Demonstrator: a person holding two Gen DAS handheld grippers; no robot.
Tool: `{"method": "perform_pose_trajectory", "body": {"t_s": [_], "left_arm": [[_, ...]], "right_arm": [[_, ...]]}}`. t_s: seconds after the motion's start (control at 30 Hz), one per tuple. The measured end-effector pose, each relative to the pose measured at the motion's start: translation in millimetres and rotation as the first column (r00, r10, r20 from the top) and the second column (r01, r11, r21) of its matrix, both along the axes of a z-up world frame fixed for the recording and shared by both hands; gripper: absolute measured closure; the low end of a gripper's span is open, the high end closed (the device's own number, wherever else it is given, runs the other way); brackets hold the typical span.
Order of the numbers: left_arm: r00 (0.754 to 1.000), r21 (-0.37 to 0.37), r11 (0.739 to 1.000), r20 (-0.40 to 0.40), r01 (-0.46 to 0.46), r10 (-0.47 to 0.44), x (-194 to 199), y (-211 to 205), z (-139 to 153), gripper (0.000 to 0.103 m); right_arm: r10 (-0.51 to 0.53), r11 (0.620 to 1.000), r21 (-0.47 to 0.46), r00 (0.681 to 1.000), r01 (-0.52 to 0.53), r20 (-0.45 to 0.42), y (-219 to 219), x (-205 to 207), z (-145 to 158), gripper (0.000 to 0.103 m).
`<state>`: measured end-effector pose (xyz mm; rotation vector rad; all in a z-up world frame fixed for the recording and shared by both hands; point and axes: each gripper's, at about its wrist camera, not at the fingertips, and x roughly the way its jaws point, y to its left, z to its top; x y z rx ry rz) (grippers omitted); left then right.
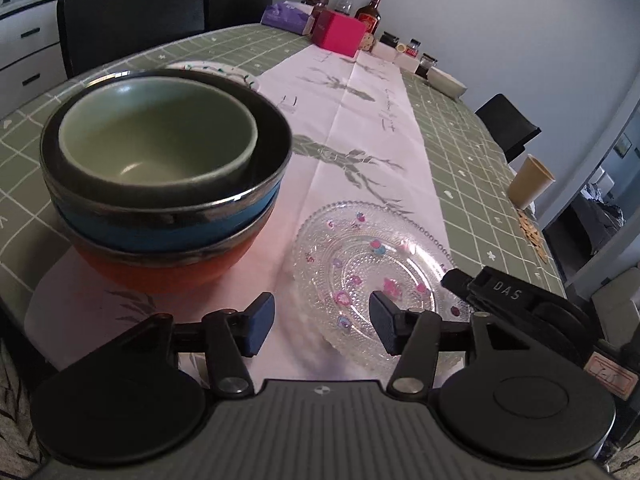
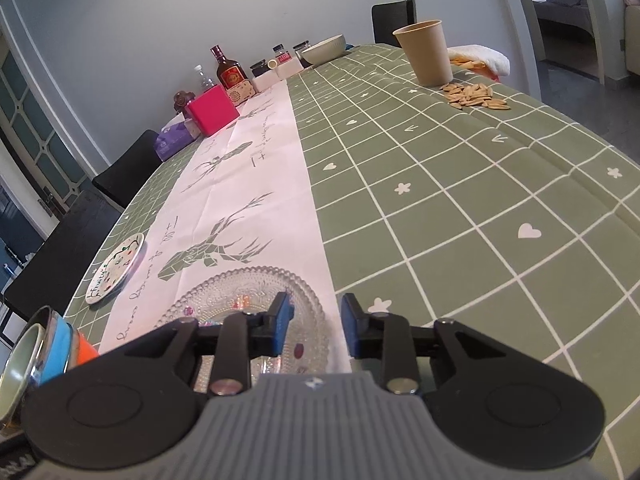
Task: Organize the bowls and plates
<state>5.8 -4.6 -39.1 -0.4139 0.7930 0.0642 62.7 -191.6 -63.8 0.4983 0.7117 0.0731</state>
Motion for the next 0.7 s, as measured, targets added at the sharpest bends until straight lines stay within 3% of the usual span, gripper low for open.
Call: {"method": "perform_pose_trajectory", "body": {"t_s": [0.07,0.13,0.3,0.4,0.7], "left_arm": [[1.000,-0.088,0.996,-0.021,0.008,-0.010,6,8,-7,0.039],[1.000,-0.126,0.992,-0.004,0.017,-0.018,10,13,-12,0.038],[1.000,-0.116,0.993,0.021,-0.015,0.018,11,15,-14,0.042],[1.000,-0.098,0.995,0.008,-0.007,0.007,11,12,-14,0.074],[1.000,-0.023,1.000,0.000,0.004,-0.004,11,-1,-10,0.074]], "right_arm": [[-0.002,1.000,0.001,1.000,0.002,0.006,1,0,-1,0.074],[0.006,1.000,0.017,1.000,-0.006,0.013,1,1,-2,0.074],[0.020,1.000,0.010,1.000,-0.020,0.023,1,1,-3,0.079],[0.024,0.998,0.066,1.000,-0.024,0.000,-7,2,-4,0.083],[0.055,0.997,0.059,0.998,-0.054,-0.016,-11,-3,-3,0.085]]}}
